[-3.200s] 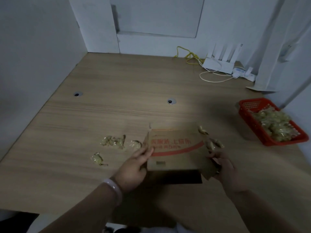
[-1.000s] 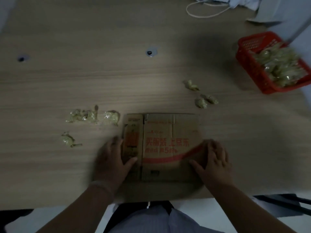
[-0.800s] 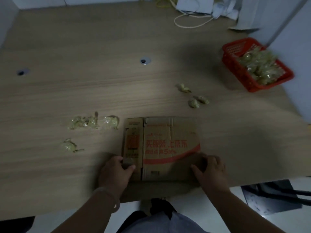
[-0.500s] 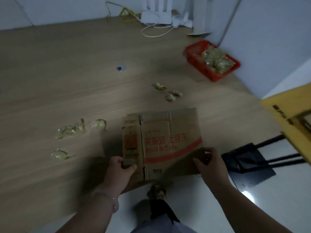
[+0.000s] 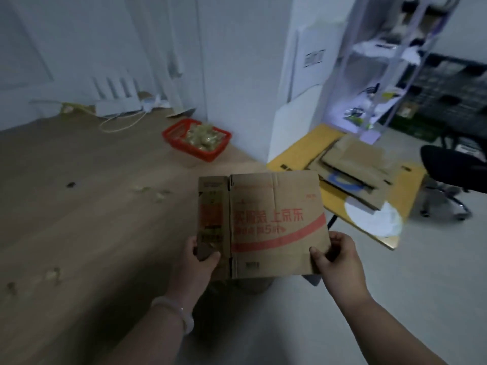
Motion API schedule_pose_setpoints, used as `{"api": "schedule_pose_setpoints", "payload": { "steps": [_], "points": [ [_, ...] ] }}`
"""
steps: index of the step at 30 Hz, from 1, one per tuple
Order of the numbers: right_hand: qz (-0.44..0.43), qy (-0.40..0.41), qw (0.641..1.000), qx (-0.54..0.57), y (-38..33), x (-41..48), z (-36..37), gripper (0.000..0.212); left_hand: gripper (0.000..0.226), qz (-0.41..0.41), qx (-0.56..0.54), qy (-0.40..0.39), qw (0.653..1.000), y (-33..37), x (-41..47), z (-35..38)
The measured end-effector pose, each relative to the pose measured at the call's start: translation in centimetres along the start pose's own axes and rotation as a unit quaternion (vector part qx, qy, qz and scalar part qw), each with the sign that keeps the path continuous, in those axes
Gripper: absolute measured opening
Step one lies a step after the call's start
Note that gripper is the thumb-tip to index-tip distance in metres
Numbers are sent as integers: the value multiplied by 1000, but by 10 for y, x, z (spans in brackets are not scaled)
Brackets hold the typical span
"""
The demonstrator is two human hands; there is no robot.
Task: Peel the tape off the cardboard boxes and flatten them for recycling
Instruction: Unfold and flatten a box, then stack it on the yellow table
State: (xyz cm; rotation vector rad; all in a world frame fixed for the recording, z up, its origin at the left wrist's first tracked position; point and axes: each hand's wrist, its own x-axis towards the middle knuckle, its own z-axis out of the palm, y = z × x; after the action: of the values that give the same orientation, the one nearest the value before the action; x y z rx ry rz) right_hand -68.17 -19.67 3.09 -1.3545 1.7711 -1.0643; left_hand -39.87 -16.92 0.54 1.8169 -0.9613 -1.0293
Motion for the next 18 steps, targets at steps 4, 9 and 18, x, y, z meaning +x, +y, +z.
{"api": "schedule_pose_setpoints", "payload": {
  "steps": [4,9,18],
  "points": [
    [11,49,998,26,29,26,-73,36,38,64,23,-6,998,49,-10,79],
    [25,96,995,19,77,75,-188,36,33,123,13,-41,991,104,-28,210],
    [26,121,992,-23,136,185,-354,39,29,107,-24,-122,986,181,-35,405]
  ]
}}
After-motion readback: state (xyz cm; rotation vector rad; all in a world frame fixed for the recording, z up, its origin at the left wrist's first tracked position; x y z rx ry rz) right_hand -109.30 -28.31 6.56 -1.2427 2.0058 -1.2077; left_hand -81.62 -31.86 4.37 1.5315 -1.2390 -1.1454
